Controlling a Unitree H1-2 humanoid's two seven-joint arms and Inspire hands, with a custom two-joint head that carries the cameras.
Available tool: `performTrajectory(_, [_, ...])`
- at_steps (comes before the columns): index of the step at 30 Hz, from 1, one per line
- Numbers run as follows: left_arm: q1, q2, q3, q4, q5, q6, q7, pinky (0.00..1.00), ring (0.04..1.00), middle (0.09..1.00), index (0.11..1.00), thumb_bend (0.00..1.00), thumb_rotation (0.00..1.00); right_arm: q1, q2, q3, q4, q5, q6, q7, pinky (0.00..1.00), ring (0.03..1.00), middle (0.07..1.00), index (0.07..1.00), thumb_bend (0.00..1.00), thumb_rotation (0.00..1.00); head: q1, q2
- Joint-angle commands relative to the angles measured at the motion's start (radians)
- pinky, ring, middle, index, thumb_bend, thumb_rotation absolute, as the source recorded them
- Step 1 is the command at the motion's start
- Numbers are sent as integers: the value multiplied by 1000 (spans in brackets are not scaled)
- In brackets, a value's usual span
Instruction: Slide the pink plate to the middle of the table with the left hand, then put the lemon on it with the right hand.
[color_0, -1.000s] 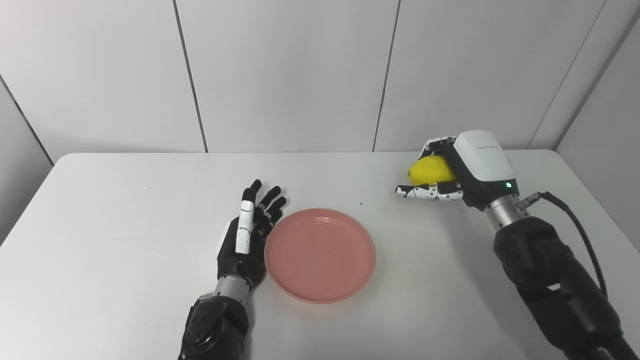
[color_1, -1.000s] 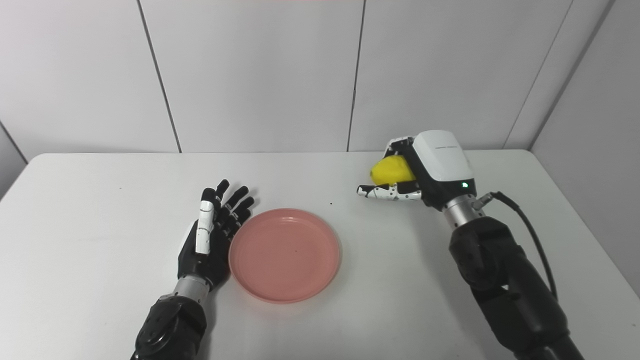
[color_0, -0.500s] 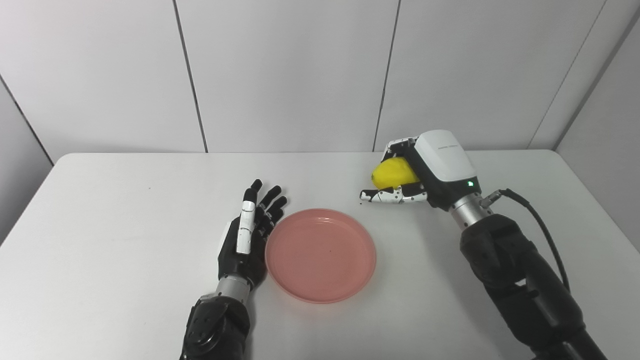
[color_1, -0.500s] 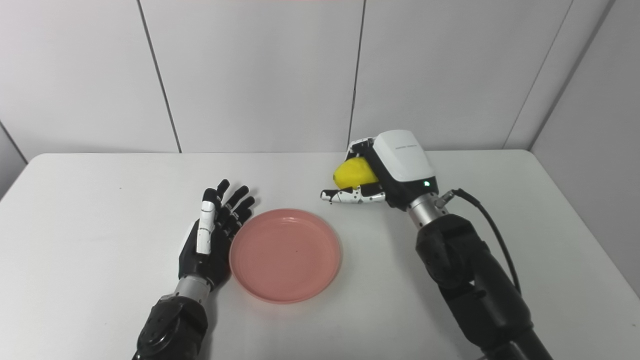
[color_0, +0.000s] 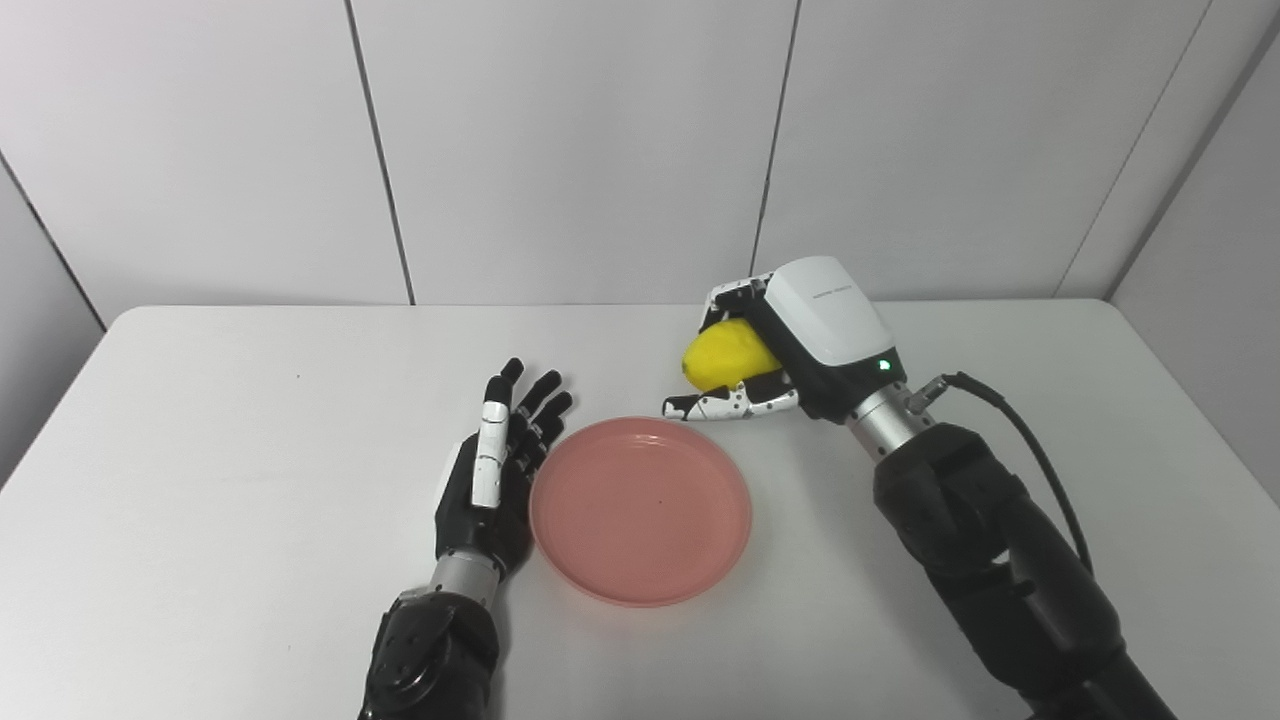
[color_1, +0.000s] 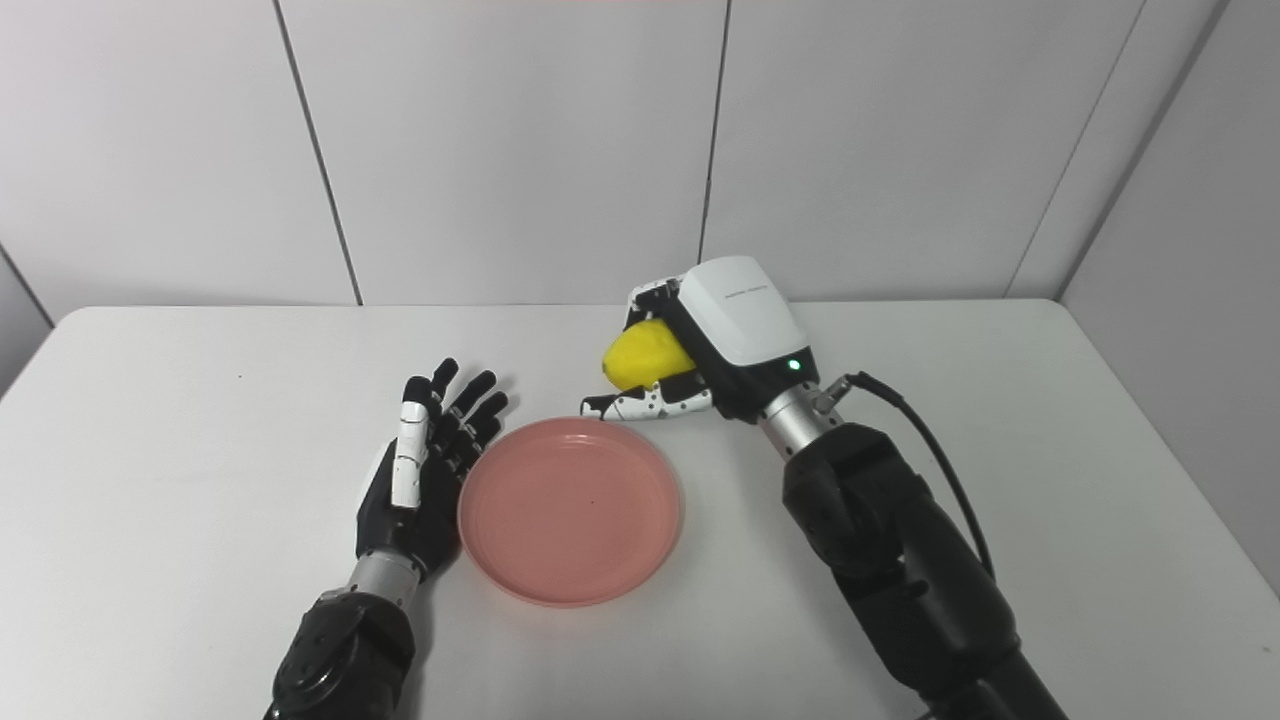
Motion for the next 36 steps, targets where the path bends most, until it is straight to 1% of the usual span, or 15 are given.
performTrajectory(1, [21,-1,2,37,14,27,19,972,895,903,1000,775,808,-56,5,-3,-36,4,-39,0,148,202,267,338,577,583,1,0])
performTrajectory(2, [20,-1,3,39,12,26,18,975,898,907,1000,772,808,-57,10,-1,-35,10,-43,4,154,207,270,346,572,605,1,0])
performTrajectory(3, [19,-2,4,40,10,27,17,984,901,911,1000,776,803,-58,13,1,-35,16,-46,9,177,227,289,378,567,619,2,0])
performTrajectory(5, [18,-2,5,42,8,29,16,993,903,911,1000,778,803,-59,20,7,-37,24,-41,31,197,248,310,406,566,624,3,0])
performTrajectory(7, [17,-1,3,44,10,28,16,999,904,909,1000,780,806,-58,27,13,-45,24,-27,57,284,355,408,499,576,665,3,1])
performTrajectory(8, [17,1,1,45,12,29,14,1000,905,910,1000,783,809,-57,32,14,-46,28,-25,65,310,385,437,516,580,679,3,1])
performTrajectory(10, [17,2,-2,45,16,29,15,1000,905,910,1000,791,815,-56,41,18,-40,37,-37,72,244,297,360,431,574,655,3,2])
performTrajectory(15, [18,3,-5,38,23,36,20,1000,897,907,1000,802,820,-56,55,47,-19,29,-67,66,182,243,320,427,562,634,6,5])
performTrajectory(18, [18,1,-4,36,26,36,25,1000,886,897,1000,809,817,-54,66,62,-6,19,-69,63,187,254,339,448,578,657,6,6])
performTrajectory(21, [18,0,-3,39,28,35,25,1000,887,895,1000,813,813,-56,71,74,23,3,-92,45,181,244,318,384,583,618,7,8])
performTrajectory(24, [17,1,-2,43,30,34,23,1000,888,897,1000,812,817,-60,71,88,50,-22,-114,29,182,248,321,376,575,622,6,9])
performTrajectory(26, [16,1,-1,50,38,29,26,1000,887,894,1000,816,821,-58,78,101,69,-42,-110,36,181,247,322,373,575,635,3,6])
performTrajectory(29, [13,3,1,59,38,22,19,1000,890,897,1000,815,829,-56,90,113,89,-47,-106,55,192,256,330,386,570,619,4,6])
performTrajectory(32, [11,2,4,64,37,17,18,1000,885,898,1000,815,825,-59,94,121,100,-41,-107,72,225,292,365,432,562,577,4,6])
performTrajectory(36, [9,4,3,69,38,11,15,1000,889,905,1000,823,829,-58,95,129,117,-48,-120,58,240,313,389,454,566,560,4,9])
